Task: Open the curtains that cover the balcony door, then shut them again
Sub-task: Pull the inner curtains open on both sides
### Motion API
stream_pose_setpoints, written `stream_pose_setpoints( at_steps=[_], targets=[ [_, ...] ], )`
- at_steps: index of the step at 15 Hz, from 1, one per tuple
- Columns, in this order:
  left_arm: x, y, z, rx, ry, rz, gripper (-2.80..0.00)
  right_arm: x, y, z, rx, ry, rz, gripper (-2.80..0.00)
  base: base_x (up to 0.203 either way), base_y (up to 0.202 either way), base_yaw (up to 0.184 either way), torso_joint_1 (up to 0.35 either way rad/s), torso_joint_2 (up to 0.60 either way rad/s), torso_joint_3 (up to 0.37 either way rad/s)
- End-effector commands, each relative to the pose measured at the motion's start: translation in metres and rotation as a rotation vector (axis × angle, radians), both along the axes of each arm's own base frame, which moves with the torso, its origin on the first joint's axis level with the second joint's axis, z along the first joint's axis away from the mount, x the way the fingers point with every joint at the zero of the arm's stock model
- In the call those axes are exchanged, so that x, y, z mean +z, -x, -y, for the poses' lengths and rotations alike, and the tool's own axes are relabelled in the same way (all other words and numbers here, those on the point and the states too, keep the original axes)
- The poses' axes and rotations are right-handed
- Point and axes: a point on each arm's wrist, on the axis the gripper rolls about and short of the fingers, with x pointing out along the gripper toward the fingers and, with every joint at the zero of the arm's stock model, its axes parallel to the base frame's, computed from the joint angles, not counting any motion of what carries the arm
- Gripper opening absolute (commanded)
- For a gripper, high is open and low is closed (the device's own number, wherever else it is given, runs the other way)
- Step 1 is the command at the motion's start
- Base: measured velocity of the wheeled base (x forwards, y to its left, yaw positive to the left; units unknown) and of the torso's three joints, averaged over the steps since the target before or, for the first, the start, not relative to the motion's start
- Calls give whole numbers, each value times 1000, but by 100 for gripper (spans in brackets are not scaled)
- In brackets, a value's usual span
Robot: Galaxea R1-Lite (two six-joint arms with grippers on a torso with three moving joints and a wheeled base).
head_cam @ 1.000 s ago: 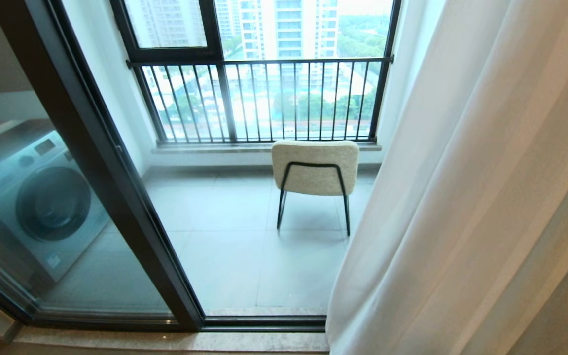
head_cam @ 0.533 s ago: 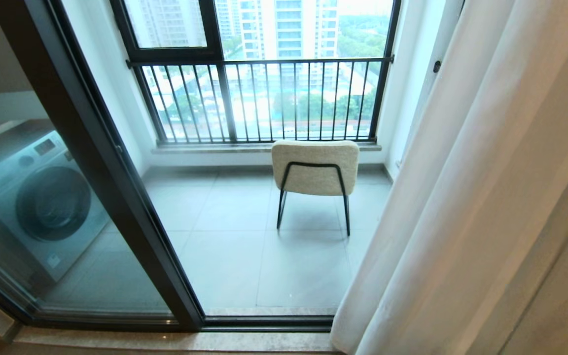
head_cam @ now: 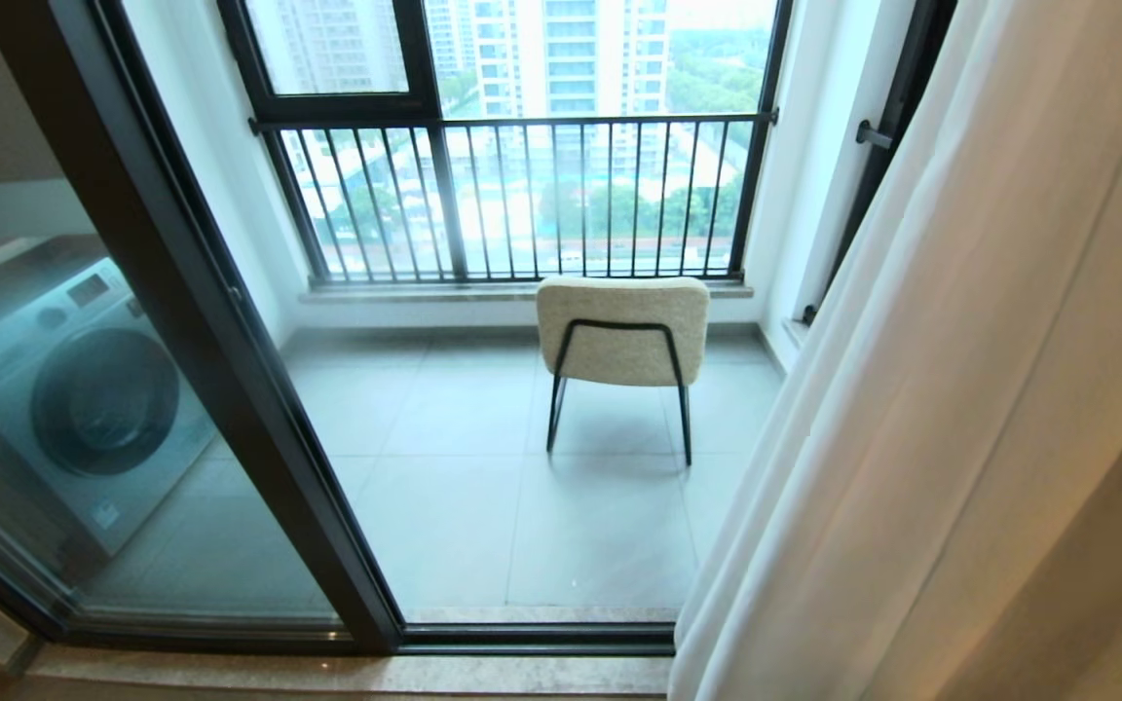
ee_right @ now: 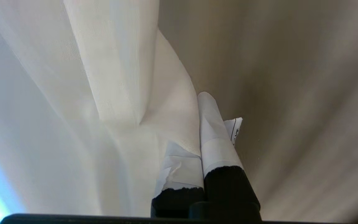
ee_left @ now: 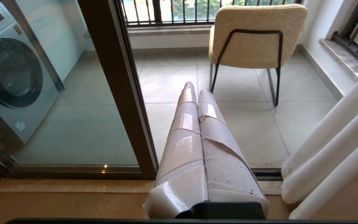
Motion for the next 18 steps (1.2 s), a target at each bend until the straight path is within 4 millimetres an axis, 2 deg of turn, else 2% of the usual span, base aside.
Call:
stream_pose_setpoints(
  at_steps=[1,5,10,18],
  targets=[
    [0,0,0,0,0,-1,-280,4,-12,-24,95,23,7,-280,0,0,0,0,0,0],
    [0,0,0,0,0,-1,-280,-5,-45,-41,237,2,7,-280,0,0,0,0,0,0],
    [0,0,0,0,0,-1,-280,-25,-81,-39,341,-22,-19,-280,0,0,0,0,0,0],
    [0,0,0,0,0,-1,-280,-42,-107,-63,486,-21,-25,-280,0,0,0,0,0,0]
  ],
)
